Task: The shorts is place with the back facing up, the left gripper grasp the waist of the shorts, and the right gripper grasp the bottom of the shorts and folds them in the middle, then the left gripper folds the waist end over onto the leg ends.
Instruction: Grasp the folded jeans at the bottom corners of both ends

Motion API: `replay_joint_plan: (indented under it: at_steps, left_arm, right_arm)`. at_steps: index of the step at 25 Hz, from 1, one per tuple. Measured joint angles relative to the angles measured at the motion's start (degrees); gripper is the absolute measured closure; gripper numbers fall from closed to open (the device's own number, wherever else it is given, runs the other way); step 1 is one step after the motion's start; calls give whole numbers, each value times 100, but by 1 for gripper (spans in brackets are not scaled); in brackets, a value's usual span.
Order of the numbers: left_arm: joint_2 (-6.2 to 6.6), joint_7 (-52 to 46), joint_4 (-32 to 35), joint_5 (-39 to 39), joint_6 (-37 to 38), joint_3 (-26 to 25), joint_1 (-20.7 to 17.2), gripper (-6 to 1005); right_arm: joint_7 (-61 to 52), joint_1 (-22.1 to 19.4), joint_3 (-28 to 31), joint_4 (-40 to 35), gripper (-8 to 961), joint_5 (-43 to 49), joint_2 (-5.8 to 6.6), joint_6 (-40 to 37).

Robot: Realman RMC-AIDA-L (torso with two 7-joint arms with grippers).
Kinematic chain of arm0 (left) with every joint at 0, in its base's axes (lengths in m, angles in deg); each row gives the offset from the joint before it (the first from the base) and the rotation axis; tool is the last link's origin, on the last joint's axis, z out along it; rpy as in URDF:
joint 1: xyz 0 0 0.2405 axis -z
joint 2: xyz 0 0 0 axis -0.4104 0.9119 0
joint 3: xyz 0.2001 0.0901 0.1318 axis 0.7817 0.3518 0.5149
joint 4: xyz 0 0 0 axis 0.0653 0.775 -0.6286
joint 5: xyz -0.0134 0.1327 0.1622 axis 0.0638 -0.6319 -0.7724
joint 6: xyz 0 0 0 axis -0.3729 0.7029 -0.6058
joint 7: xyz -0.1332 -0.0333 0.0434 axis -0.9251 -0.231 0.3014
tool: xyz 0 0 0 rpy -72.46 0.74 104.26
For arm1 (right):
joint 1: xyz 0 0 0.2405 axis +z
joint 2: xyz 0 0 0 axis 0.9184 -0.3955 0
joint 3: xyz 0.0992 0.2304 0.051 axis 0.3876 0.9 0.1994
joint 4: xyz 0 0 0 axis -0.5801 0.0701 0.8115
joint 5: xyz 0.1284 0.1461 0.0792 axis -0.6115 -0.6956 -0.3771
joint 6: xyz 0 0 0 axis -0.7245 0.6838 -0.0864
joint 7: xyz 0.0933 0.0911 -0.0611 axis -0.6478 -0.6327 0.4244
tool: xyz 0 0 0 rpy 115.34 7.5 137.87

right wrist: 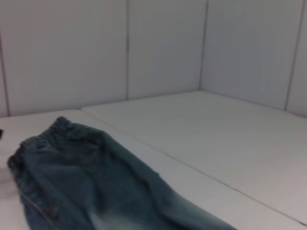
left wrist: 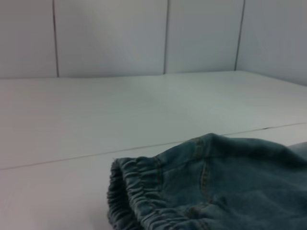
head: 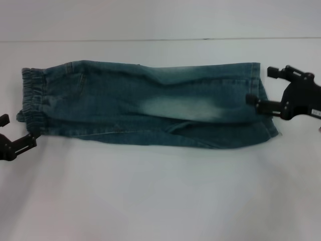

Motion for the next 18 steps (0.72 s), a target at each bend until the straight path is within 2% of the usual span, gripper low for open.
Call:
replay_joint_plan:
  at_steps: [5,11,18]
  left_arm:
    - [6,164,-144,-11,-346,45,180,61]
    - [15,292,-236,-28,-617,96,324,62]
    - [27,347,-267,-30,-1153,284,434,63]
  right_arm:
    - [485,34,0,262,10,165,32,-631]
    - [820,171,-20,302,9,1025,32,-1607]
    - [885,270,-220,411,11,1247,-2,-1913]
